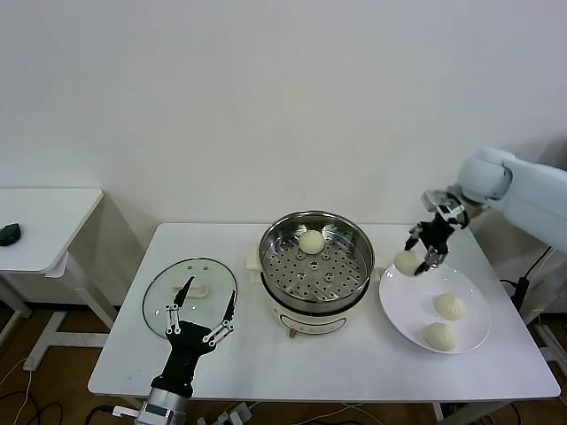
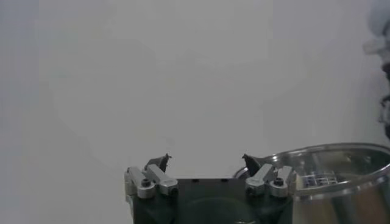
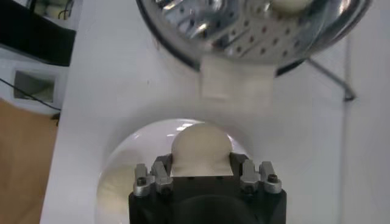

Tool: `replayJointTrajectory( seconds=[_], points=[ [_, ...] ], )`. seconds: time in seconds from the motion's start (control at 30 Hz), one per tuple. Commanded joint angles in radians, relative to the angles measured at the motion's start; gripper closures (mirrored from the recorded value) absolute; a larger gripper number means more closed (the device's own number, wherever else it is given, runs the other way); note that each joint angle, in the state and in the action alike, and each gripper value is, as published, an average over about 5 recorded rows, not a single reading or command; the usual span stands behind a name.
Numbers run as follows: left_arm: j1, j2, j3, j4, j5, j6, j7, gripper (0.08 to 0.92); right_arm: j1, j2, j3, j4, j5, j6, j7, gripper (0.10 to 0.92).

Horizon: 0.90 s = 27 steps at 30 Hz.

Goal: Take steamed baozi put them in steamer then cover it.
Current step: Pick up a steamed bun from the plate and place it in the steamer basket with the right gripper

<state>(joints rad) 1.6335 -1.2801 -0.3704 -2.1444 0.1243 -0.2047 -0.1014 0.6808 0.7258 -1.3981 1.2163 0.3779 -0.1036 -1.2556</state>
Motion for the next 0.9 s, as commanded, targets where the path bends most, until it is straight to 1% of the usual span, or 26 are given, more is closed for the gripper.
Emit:
replayJointTrajectory(
  seconds=[0.03, 0.23, 0.43, 0.63, 0.9],
  points=[
    [-0.003, 0.001, 0.003, 0.001, -0.002, -0.001, -0.001, 0.177, 0.284, 0.200, -0.145, 0.050, 0.176, -0.043, -0.056, 0.372],
    [-0.009, 0.004, 0.005, 0.005, -0.006, -0.004, -0.002, 0.177, 0.251, 0.367, -0.155, 0.031, 0.260, -0.081, 0.005, 0.372],
    [-0.014, 0.006, 0.006, 0.010, -0.009, -0.005, -0.004, 0.177, 0.156, 0.480, -0.173, 0.022, 0.311, -0.129, 0.108, 0.374],
    [-0.014, 0.006, 0.003, 0.012, -0.009, -0.009, -0.005, 0.177, 0.086, 0.559, -0.192, -0.005, 0.330, -0.151, 0.213, 0.380],
    [-0.014, 0.002, -0.001, 0.011, -0.009, -0.011, -0.006, 0.177, 0.028, 0.601, -0.208, -0.038, 0.326, -0.162, 0.274, 0.378]
  ],
)
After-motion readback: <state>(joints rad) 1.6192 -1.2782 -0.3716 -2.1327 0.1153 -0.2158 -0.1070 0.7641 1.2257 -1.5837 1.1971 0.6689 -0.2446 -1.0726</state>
